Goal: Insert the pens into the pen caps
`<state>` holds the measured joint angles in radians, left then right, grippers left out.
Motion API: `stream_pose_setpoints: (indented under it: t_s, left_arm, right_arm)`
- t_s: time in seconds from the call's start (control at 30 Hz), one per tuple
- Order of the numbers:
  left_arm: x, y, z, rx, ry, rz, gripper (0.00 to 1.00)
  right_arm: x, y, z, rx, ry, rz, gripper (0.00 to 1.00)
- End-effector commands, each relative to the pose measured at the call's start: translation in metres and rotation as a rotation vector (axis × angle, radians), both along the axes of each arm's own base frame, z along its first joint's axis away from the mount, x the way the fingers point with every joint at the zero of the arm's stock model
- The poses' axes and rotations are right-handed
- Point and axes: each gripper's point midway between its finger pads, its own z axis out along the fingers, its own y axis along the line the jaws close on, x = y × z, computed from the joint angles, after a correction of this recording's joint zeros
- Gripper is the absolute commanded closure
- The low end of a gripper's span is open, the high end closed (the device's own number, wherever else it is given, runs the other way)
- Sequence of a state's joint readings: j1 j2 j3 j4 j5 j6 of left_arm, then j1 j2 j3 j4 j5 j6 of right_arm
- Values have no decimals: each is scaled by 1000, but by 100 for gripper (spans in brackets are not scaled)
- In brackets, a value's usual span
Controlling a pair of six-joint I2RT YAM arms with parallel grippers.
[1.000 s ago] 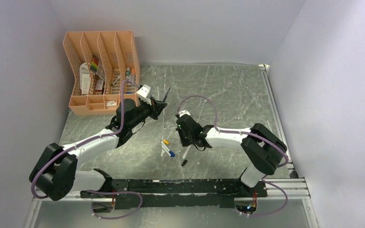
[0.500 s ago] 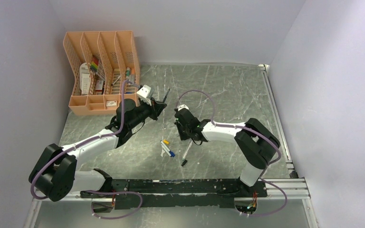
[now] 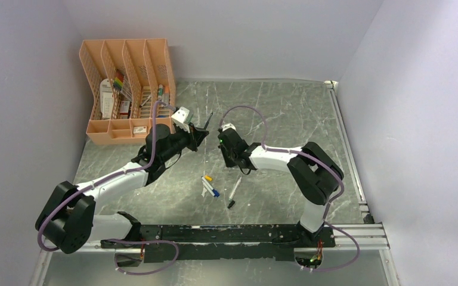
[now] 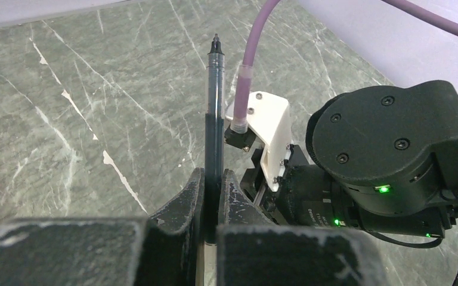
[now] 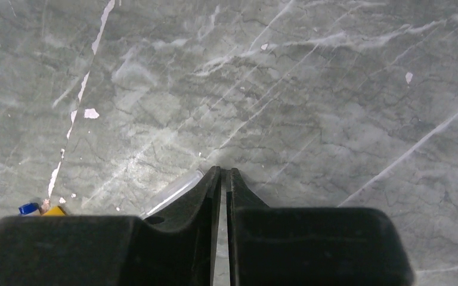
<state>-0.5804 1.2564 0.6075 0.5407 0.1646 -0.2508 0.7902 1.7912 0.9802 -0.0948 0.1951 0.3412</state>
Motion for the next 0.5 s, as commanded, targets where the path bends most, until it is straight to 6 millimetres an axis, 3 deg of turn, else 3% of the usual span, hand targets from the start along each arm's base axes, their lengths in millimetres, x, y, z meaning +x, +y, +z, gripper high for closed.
stream_pose_setpoints:
  t_s: [0.0,0.13,0.27,0.47]
  left_arm:
    - [-1,0,16,-18,-39,-4,93]
    - [-2,0,15,-18,-36,-8,93]
    - [-2,0,16,-24,-39,-6,93]
    - [-3,0,17,-37,-41,-7,93]
  right_arm:
    - [5,3,-5,0,0,10,91]
    - [6,6,-1,29,-4,-8,90]
    - [8,-1,19,60,-53,-75,83]
    - [-4,12,37,95,-86,-93,54]
